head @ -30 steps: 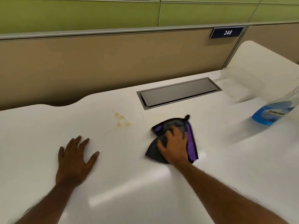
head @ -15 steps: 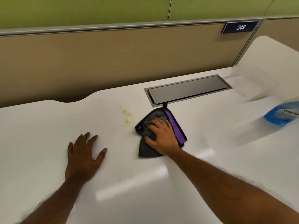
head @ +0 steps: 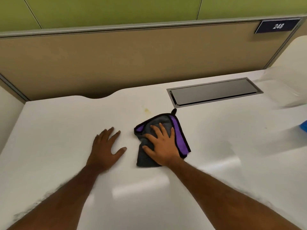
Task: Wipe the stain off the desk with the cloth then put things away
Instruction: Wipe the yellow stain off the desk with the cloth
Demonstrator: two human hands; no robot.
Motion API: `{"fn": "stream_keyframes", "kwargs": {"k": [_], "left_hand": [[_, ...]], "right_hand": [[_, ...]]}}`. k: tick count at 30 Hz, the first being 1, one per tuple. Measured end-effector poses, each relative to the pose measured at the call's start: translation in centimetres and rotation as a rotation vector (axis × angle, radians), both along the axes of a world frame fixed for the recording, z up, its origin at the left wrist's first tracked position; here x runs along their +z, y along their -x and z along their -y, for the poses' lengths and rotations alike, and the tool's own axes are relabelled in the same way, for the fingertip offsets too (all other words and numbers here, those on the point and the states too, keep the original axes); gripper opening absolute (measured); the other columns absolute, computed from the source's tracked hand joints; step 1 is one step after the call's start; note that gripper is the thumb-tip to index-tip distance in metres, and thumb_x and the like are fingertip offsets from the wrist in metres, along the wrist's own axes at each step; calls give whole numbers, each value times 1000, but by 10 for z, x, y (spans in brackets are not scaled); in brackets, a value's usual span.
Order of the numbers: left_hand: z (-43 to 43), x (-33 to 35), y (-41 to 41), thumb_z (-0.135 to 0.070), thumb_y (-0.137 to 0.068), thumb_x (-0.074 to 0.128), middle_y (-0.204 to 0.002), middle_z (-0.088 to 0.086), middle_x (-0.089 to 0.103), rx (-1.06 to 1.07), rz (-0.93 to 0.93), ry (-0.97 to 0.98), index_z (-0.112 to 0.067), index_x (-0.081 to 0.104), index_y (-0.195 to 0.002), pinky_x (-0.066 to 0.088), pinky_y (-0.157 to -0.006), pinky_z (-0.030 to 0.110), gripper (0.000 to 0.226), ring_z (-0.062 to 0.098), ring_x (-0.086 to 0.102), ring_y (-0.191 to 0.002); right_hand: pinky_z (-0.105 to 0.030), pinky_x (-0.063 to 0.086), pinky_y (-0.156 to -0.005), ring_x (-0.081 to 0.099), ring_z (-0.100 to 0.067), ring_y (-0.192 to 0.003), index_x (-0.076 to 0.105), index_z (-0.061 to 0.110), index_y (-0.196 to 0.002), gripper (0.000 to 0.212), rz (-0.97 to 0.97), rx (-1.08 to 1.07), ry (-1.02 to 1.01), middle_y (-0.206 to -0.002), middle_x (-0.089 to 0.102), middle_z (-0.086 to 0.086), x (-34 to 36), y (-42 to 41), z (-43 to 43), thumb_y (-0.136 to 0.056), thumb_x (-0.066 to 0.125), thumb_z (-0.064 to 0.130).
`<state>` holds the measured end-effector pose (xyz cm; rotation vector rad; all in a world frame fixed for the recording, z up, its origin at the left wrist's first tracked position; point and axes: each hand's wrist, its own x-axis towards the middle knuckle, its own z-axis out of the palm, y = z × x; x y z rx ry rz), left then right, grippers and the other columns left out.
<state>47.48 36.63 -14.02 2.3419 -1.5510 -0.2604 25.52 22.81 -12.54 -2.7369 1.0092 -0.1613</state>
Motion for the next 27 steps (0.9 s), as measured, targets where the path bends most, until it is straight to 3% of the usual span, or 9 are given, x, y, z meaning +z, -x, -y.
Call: {"fn": "stream_keyframes", "kwargs": {"k": [3, 6, 10, 13, 16, 19, 23, 25, 27], "left_hand": [[-11, 6, -27, -86, -77, 22, -162, -12, 18, -89, 68, -47, -38, 28, -150, 12, -120, 31, 88, 14, 16, -150], [-28, 4, -45, -82, -79, 26, -163, -7, 17, 57, 76, -28, -35, 28, -151, 10, -122, 37, 86, 17, 12, -151], [-32, -3, -49, -78, -82, 28, -163, -4, 18, 120, 83, -9, -32, 30, -150, 6, -123, 41, 82, 17, 9, -151], [-31, -2, -52, -78, -82, 31, -162, -6, 19, 105, 83, -10, -33, 30, -149, 6, -123, 42, 81, 16, 9, -151], [-32, -2, -54, -80, -81, 28, -162, -8, 17, 106, 76, -15, -35, 28, -149, 5, -123, 41, 81, 13, 6, -151], [-31, -1, -53, -80, -82, 27, -162, -9, 17, 105, 76, -14, -36, 28, -149, 4, -123, 41, 81, 13, 6, -151], [-32, -4, -54, -81, -82, 27, -162, -8, 19, 108, 86, 10, -35, 30, -149, 6, -123, 42, 81, 14, 9, -151], [-32, -5, -54, -81, -82, 27, -162, -7, 20, 109, 90, 21, -35, 31, -148, 7, -123, 42, 80, 15, 10, -151], [-32, -6, -54, -80, -82, 28, -162, -7, 20, 109, 88, 31, -35, 31, -148, 8, -123, 42, 80, 15, 11, -151]], "right_hand": [[-65, 6, -115, 16, -27, -148, 52, 33, -127, 49, 95, -152, 29, -154, 34, -5, -4, 23, 15, -87, 39, 58], [-70, -2, -112, 2, -33, -150, 30, 38, -145, 63, -34, -438, -9, -162, 14, -8, -1, 14, 45, -89, 28, 66], [-76, -6, -106, -8, -40, -148, 9, 43, -152, 75, -164, -476, -34, -164, -2, -9, 2, -30, 66, -87, 20, 77], [-73, -6, -108, -5, -39, -148, 22, 41, -149, 70, -146, -305, -30, -163, 5, -9, 2, -60, 53, -87, 26, 74], [-66, 9, -114, 24, -33, -142, 47, 31, -129, 52, 27, -143, 11, -147, 36, -7, 3, -50, 34, -87, 42, 62], [-62, 18, -112, 38, -31, -131, 51, 26, -122, 49, 112, -340, 74, -135, 45, -5, 0, -33, 40, -84, 46, 56], [-71, -3, -109, 3, -36, -149, 21, 31, -151, 75, -38, -582, -48, -162, 11, -9, 1, -60, 77, -88, 34, 69], [-74, -7, -107, -8, -37, -149, 6, 33, -154, 83, -99, -576, -96, -164, -1, -8, 2, -82, 94, -86, 26, 77], [-75, -7, -106, -11, -38, -148, 6, 36, -154, 83, -128, -528, -114, -164, -5, -7, 5, -107, 102, -85, 24, 79]]}}
